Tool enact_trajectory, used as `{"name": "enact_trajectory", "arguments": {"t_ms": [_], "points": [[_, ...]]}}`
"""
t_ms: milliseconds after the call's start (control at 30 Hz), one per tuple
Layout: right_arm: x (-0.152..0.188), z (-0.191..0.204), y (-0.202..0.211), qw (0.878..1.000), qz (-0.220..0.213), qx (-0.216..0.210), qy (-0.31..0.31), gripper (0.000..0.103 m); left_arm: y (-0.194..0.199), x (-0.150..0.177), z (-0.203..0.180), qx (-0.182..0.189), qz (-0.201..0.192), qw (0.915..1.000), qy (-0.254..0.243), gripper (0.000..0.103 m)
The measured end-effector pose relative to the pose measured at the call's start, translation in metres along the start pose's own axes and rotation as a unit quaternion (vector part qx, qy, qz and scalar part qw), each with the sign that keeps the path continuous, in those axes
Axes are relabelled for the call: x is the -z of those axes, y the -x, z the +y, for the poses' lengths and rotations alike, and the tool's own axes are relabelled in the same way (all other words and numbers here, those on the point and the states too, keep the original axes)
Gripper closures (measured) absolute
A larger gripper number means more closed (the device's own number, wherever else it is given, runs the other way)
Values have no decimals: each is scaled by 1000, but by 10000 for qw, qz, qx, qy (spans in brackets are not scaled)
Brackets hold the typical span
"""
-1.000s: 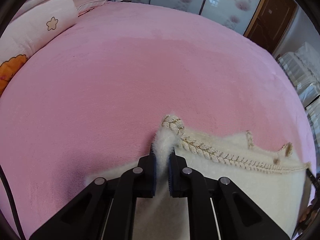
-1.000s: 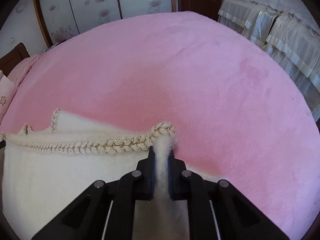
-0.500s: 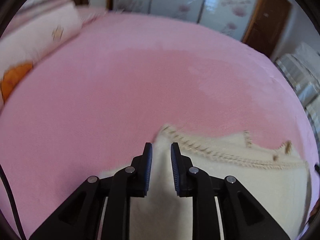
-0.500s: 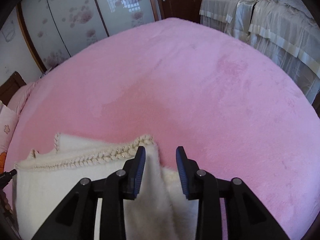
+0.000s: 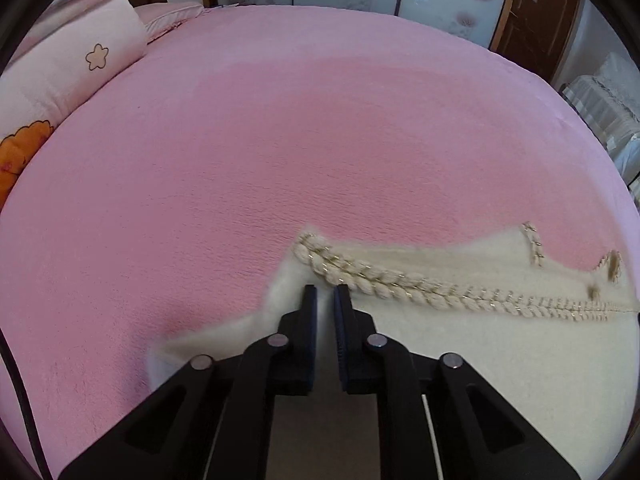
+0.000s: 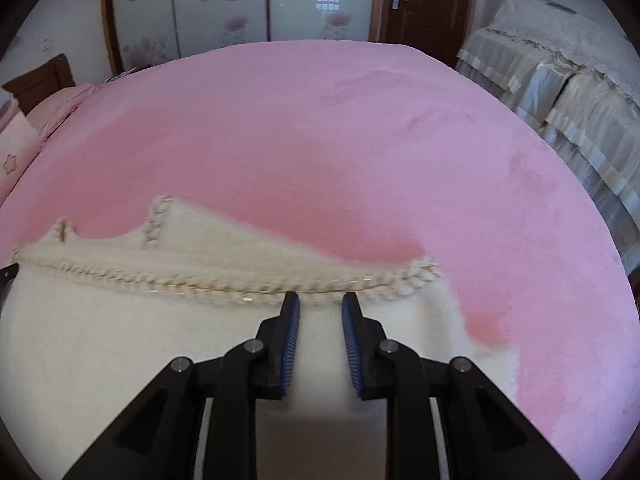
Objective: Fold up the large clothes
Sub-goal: 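Open both tools and press the folded bundle flat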
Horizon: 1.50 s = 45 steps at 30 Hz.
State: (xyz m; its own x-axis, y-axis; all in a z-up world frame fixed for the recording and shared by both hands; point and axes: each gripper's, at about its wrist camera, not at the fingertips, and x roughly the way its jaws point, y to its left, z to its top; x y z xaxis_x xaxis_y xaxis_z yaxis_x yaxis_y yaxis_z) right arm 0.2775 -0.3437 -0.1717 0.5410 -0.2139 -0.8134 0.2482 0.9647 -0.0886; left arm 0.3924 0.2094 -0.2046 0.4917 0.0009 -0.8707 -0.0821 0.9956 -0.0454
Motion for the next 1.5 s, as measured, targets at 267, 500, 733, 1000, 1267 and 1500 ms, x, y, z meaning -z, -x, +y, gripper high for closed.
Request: {"name": "enact_trajectory", "arguments": {"t_ms": [267, 500, 733, 1000, 1267, 1500], "points": [[15, -99, -16, 9924, 368, 310, -1135, 73, -17, 5, 1, 176, -130, 9998, 28, 96], [17, -84, 33, 9950, -194, 219, -960, 73, 14, 11, 1, 273, -25, 9993, 241, 90], [26, -34, 114, 9959, -511, -626, -399, 72, 116, 51, -25, 181, -556, 9982, -160, 19], [83, 69, 174, 9777, -435, -2050, 147, 72, 172, 130, -88, 1024, -615, 9912, -565, 16], [136, 113, 135, 9768, 174, -2127, 157, 72, 116, 185, -99, 862, -104, 9960, -205, 16], [150, 59, 133, 9954, -218, -921, 162, 78, 103, 193, -46, 110, -254, 9996, -40, 16]]}}
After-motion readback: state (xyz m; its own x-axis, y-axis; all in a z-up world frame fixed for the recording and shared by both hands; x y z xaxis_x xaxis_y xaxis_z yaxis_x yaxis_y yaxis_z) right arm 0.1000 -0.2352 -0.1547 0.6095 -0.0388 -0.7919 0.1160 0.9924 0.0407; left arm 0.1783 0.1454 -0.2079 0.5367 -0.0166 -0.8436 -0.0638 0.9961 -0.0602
